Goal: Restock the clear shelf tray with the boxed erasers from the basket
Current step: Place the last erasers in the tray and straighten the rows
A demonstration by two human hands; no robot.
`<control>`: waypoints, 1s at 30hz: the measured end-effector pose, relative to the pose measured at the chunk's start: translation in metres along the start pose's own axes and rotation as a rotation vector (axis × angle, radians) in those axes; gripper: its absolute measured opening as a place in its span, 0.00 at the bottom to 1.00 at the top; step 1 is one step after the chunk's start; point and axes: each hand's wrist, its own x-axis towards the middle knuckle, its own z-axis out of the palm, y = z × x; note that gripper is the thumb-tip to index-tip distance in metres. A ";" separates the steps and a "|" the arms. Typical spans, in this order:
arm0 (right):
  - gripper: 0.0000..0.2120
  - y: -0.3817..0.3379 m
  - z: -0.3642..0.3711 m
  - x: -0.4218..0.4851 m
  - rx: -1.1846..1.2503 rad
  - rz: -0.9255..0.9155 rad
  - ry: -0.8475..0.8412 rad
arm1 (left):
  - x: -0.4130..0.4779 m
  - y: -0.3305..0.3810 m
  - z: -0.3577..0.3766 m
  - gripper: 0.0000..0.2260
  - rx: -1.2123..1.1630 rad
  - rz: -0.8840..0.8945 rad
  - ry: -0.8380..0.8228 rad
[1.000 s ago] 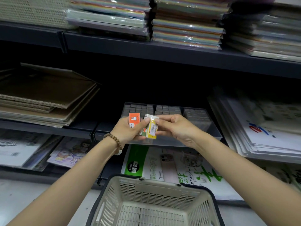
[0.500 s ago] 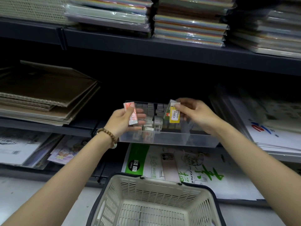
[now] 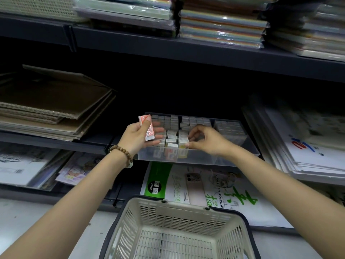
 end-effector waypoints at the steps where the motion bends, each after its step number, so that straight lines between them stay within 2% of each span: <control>1: 0.14 0.001 -0.002 0.000 0.006 0.040 -0.010 | 0.000 0.000 0.000 0.13 -0.002 -0.005 -0.005; 4: 0.16 -0.001 -0.007 0.000 0.006 0.154 -0.029 | -0.002 0.003 0.003 0.14 0.026 0.004 -0.028; 8: 0.17 -0.007 -0.008 0.002 0.012 0.195 -0.052 | -0.005 0.007 0.004 0.14 0.149 0.088 -0.048; 11: 0.16 -0.010 -0.010 -0.001 0.169 0.199 -0.068 | -0.008 0.009 0.005 0.14 0.244 0.134 -0.104; 13: 0.16 -0.009 -0.014 -0.005 0.234 0.185 -0.027 | -0.008 0.006 0.009 0.12 0.182 0.127 -0.133; 15: 0.17 -0.006 -0.018 -0.008 0.204 0.186 -0.001 | -0.007 0.006 0.015 0.09 0.092 0.097 -0.109; 19: 0.21 -0.007 -0.011 -0.006 0.038 0.219 -0.147 | -0.006 0.006 0.021 0.05 0.064 0.072 -0.073; 21: 0.23 -0.009 -0.006 0.000 -0.010 0.247 -0.143 | -0.006 0.005 0.022 0.05 0.052 0.061 -0.042; 24: 0.25 -0.007 -0.006 0.005 -0.054 0.288 -0.109 | -0.003 0.003 0.019 0.05 0.182 0.103 0.007; 27: 0.20 -0.004 -0.007 0.003 0.038 0.270 -0.095 | -0.002 0.002 0.021 0.04 0.178 0.104 -0.001; 30: 0.13 -0.008 -0.009 -0.006 0.259 0.188 0.012 | 0.000 0.003 0.027 0.03 0.096 0.085 -0.039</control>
